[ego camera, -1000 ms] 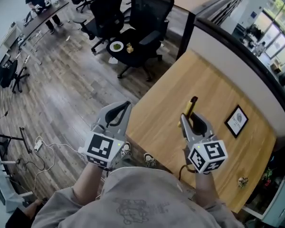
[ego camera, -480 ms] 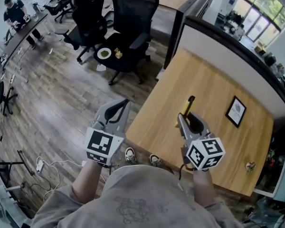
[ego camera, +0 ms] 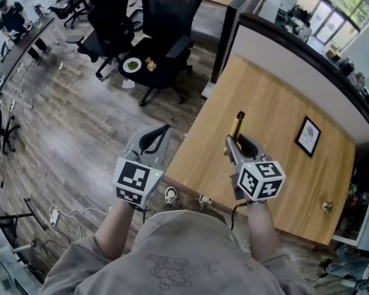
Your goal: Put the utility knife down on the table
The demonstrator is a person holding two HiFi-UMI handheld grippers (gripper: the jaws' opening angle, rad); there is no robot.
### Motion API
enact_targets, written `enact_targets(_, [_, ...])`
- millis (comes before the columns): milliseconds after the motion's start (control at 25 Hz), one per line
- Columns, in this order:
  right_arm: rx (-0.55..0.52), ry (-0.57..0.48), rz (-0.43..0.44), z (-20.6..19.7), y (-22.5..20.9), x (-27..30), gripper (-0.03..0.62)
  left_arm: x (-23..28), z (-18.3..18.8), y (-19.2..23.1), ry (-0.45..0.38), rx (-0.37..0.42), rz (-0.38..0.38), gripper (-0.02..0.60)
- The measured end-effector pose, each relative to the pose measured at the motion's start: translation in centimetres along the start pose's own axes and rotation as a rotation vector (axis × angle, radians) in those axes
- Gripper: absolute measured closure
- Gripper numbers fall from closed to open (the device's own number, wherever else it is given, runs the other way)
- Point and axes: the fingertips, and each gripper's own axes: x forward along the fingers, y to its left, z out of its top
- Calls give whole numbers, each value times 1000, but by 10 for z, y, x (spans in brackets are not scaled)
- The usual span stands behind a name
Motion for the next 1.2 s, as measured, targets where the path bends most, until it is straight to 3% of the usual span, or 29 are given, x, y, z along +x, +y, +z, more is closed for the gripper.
enact_targets(200, [27, 111, 26, -30, -18, 51, 474, 23, -25, 3, 46, -76, -30, 580])
enact_targets(440, [27, 263, -17, -78, -47, 104, 474, 45, -62, 4, 111, -118, -18, 580])
enact_targets(760, [42, 471, -57, -160, -71, 142, 474, 61, -120, -15, 225, -199, -61, 580])
enact_targets(1200, [56, 606, -64, -230, -78, 165, 473, 61, -170, -30, 330, -240, -94, 580])
